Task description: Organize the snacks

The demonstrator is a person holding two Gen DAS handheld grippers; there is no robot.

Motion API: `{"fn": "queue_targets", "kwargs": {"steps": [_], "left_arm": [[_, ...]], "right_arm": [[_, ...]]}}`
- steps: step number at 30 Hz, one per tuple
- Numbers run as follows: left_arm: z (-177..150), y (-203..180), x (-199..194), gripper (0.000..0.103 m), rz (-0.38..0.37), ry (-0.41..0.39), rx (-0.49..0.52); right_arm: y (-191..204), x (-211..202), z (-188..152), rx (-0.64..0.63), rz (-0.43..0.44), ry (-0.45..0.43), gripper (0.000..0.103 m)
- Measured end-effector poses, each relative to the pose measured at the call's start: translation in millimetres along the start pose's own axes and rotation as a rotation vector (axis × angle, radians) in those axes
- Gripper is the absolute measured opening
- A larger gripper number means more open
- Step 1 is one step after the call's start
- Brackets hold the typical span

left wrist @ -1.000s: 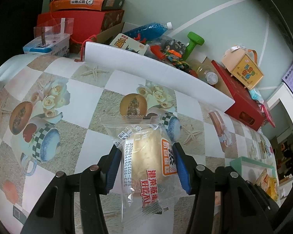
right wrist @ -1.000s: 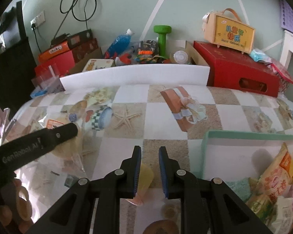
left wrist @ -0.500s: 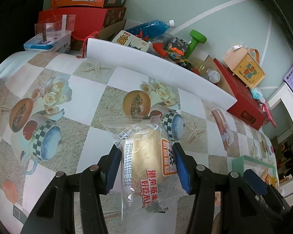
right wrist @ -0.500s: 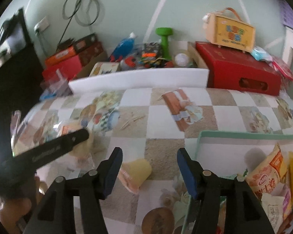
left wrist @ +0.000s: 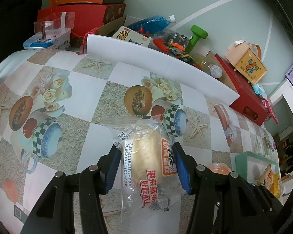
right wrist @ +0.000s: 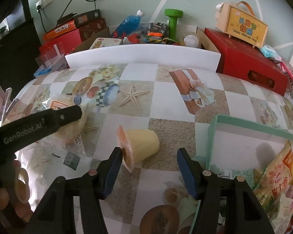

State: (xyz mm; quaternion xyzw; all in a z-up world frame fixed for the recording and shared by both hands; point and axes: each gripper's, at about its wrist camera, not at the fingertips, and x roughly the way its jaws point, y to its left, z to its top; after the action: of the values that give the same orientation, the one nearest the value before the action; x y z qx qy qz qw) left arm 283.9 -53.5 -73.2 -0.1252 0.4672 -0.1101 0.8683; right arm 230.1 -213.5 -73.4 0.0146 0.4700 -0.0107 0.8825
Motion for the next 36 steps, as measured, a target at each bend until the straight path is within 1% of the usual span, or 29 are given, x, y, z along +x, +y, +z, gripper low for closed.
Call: {"fn": "queue_targets", "kwargs": {"steps": [9,12,13,15,16,26,31,34,36], "left_arm": [[0.0,-0.4,-0.1,0.055,0.000,-0.001,-0.002],[-0.1,-0.1,0.0,0.055,0.000,-0.001,-0.001],[-0.1,0.0,0.0,0.055,0.000,-0.001,-0.002],[-0.1,0.1,0.1,0.055,0.000,-0.001,-0.001],[-0.1,0.2,0.2,0.055,0.000,-0.001,-0.001],[-1.3,-7.6,0.6,0.055,0.009,-0.005,0.025],[0.0,-13.5,-15.5,0.054,-0.017,-0.044,0.032],[-4.6,-20.4,-30.8,0.053,-0.043,-0.073,0.020],[-9.4,-27.7,-36.3,0.054,-0.064,-0.064,0.013]], "right_arm": [[1.9,4.1,2.4,0.031,0.005,-0.032,0.062],[2.5,6.3,2.6,0.036,0.013,-0.029,0.062],[2.5,6.3,2.6,0.036,0.012,-0.029,0.061],[2.9,5.6,2.5,0.035,0.019,-0.033,0.051],[2.7,5.7,2.5,0.038,0.030,-0.032,0.043],[0.1,-2.0,3.9,0.046,0.030,-0.051,0.042],[-4.3,-23.1,6.4,0.054,0.025,-0.084,0.042],[-11.1,-52.2,7.1,0.063,0.012,-0.120,0.042],[-18.4,-72.1,5.7,0.075,-0.002,-0.145,0.042]]}}
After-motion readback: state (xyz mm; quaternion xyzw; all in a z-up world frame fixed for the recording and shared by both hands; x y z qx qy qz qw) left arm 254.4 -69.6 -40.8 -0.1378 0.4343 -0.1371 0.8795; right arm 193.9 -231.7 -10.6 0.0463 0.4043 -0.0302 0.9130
